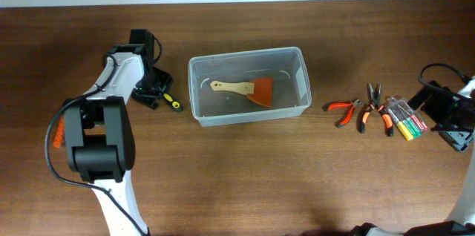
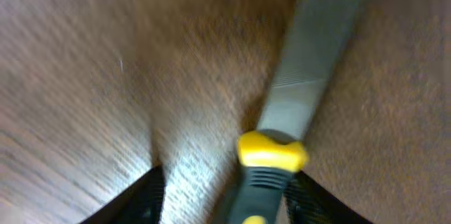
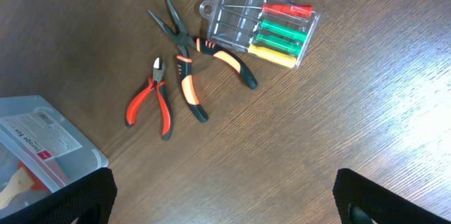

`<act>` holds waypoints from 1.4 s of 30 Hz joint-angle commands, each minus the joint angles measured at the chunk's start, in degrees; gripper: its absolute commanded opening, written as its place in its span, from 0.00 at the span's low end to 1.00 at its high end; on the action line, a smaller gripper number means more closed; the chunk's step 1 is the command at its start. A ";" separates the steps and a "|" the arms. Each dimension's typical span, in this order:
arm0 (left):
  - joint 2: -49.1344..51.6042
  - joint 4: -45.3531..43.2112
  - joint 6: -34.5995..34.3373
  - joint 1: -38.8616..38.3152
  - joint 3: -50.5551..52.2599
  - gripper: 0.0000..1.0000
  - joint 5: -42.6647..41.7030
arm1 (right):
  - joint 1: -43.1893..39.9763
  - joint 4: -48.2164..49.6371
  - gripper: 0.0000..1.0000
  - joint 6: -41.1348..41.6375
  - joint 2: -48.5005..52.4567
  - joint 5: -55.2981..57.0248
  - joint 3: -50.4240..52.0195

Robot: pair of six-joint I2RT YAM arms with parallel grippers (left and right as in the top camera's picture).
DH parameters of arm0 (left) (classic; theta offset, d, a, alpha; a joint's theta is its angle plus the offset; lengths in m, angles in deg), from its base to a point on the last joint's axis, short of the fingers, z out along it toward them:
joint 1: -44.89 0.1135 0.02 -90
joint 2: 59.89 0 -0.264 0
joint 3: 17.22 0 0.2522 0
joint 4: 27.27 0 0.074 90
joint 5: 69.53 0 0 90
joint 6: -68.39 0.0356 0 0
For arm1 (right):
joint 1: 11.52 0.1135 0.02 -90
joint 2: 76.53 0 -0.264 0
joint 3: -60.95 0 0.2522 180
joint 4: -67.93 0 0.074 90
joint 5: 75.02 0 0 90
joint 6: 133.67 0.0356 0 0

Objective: Pack container

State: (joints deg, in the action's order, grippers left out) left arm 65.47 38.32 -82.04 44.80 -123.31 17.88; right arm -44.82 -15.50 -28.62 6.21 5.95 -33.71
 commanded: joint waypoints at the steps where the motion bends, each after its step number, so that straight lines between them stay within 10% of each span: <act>1: 1.07 -1.31 3.67 0.66 1.40 0.54 0.85 | -0.15 -0.02 0.99 0.48 0.26 0.48 -1.05; 12: 2.45 -0.48 12.57 0.63 1.55 0.52 1.95 | -0.15 -0.09 0.99 0.48 0.26 0.48 -1.05; 25: 6.05 -0.20 12.85 0.63 1.55 0.02 0.90 | -0.15 -0.66 0.99 0.48 0.26 0.48 -1.05; 42: 5.11 11.28 51.08 0.09 -25.11 0.02 1.11 | -0.15 -0.63 0.99 0.48 0.26 0.48 -1.05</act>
State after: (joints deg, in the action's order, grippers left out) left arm 71.57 48.20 -40.55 45.23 -141.26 17.94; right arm -44.82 -16.14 -28.62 6.24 5.95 -33.71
